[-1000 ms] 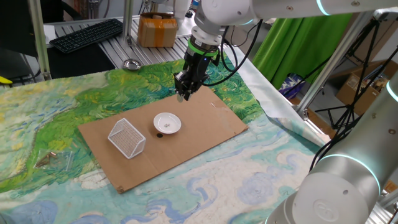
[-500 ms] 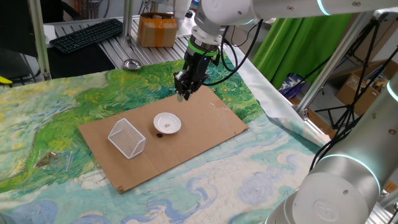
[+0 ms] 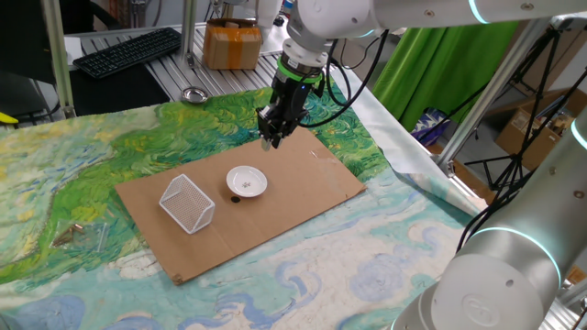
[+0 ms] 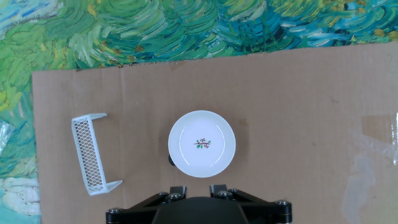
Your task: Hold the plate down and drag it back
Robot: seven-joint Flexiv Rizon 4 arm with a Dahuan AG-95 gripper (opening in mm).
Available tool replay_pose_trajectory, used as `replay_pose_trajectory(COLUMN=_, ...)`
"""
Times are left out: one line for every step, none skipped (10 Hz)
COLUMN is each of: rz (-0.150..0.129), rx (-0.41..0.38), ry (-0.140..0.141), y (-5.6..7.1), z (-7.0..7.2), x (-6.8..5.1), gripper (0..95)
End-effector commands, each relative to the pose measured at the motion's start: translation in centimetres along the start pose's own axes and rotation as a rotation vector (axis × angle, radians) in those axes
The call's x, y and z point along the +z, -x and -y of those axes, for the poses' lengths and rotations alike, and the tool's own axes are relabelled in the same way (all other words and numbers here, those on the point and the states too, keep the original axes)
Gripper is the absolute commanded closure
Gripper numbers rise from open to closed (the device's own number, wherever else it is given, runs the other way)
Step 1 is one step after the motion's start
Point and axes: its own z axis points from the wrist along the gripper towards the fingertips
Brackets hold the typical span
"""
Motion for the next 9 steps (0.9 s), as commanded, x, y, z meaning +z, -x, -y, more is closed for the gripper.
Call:
replay_pose_trajectory(rz=0.000, rx=0.001, ry=0.001, y=0.05, z=-0.02, x=-0.01, gripper=76.0)
replay_pose_trajectory(rz=0.000, rx=-0.015, ry=0.001, y=0.05, z=-0.02, x=-0.01, gripper=76.0)
replay_pose_trajectory(rz=0.000, rx=-0.020, ry=0.001, y=0.05, z=-0.03, x=-0.01, gripper=76.0)
replay_pose_trajectory(rz=0.000, rx=-0.024, ry=0.001, y=0.05, z=-0.03, x=-0.01, gripper=76.0)
replay_pose_trajectory(rz=0.000, rx=-0.023, ry=0.001, y=0.04, z=-0.03, x=0.00, gripper=76.0)
replay_pose_trajectory(rz=-0.004, rx=-0.015, ry=0.001, y=0.03, z=-0.04, x=-0.02, gripper=76.0)
replay_pose_trajectory(rz=-0.003, rx=-0.011, ry=0.001, y=0.02, z=-0.10, x=-0.04, gripper=76.0)
replay_pose_trajectory(rz=0.000, rx=-0.034, ry=0.000, y=0.03, z=-0.14, x=-0.06, gripper=76.0)
replay_pose_trajectory(rz=0.000, rx=-0.037, ry=0.000, y=0.01, z=-0.30, x=-0.12, gripper=76.0)
